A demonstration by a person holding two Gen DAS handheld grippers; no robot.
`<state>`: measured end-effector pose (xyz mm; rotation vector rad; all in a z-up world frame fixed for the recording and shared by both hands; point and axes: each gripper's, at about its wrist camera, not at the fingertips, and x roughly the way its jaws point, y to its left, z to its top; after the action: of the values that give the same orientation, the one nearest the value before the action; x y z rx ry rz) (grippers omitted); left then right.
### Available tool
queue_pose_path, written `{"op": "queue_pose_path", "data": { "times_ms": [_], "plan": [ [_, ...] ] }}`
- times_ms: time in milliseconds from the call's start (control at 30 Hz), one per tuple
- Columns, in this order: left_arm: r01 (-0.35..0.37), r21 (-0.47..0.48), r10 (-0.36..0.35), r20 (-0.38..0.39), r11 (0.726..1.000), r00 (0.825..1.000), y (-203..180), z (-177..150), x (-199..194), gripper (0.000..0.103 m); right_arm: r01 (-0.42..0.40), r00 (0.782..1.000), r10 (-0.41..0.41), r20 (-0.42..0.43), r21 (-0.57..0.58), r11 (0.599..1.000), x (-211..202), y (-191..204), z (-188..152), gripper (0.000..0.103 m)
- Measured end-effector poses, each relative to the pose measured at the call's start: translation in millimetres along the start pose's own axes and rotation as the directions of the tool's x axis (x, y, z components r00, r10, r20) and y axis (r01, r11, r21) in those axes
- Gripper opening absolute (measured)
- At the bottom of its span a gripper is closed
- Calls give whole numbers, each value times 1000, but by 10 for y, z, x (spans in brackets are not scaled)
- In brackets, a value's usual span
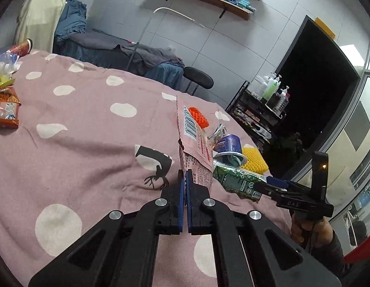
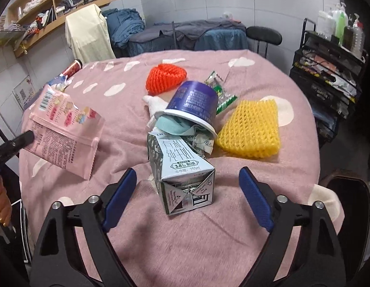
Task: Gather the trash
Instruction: 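Grasp the white milk carton with the right gripper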
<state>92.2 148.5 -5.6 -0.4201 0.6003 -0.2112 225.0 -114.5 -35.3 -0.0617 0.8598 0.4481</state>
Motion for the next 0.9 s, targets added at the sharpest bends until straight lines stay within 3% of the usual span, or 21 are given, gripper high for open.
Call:
{"op": "queue_pose_path", "data": {
  "times_ms": [33,100,533,900],
  "plan": [
    [-4,4,4,4,1000,1000,-30,12,9,2,-10,1000,10,-17,-1,1000,47,-3,3,73],
    [-10,12,10,13,1000,1000,-76,24,9,2,-24,999,24,-37,2,1000,106,3,-23,53],
    [-9,63,4,74,998,997,-381,116,-59,2,-87,996,85,38,61,994,-257,-93,-199,49],
    [40,121,-54,115,992,992,-717,197,-117,2,-84,988,65,139,136,987,-854,-285,-493,48]
  ]
}}
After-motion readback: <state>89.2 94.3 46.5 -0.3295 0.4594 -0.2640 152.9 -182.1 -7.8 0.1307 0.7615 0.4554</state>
